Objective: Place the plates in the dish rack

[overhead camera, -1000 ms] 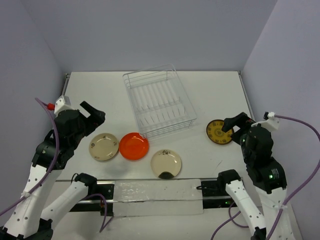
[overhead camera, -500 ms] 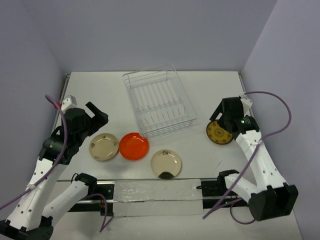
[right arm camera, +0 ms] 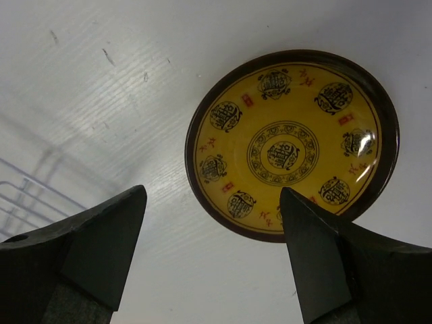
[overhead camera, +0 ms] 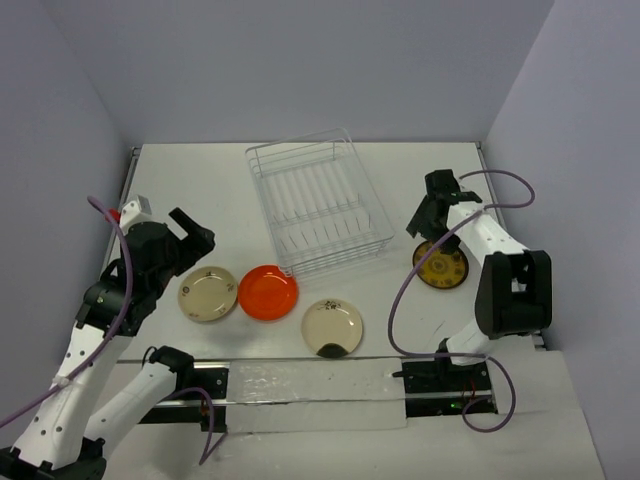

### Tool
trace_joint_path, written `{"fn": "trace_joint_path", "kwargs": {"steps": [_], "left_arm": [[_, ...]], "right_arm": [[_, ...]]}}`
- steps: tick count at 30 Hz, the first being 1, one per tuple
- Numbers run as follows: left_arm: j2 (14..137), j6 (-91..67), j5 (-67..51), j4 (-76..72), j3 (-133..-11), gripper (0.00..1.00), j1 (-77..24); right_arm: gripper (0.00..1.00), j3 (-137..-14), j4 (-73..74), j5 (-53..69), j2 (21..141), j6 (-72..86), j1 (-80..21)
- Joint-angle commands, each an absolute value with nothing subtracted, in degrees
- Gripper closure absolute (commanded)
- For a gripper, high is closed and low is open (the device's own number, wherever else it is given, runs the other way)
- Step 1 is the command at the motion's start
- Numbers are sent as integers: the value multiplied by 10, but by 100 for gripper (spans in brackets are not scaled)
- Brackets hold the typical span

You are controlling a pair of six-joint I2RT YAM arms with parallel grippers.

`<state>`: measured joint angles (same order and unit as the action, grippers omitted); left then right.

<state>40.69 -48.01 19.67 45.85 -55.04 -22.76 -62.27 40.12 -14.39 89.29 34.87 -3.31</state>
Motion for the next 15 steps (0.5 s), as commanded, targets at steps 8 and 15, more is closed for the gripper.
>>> {"fn": "trace_joint_path", "kwargs": {"steps": [8, 15], "left_arm": [[425, -482, 178, 437, -552, 1, -223], [423, -483, 166, 429, -545, 1, -223]], "right_arm": [[22, -679, 401, -196, 994, 346, -37], [29, -709, 432, -248, 1031, 350, -61]]}}
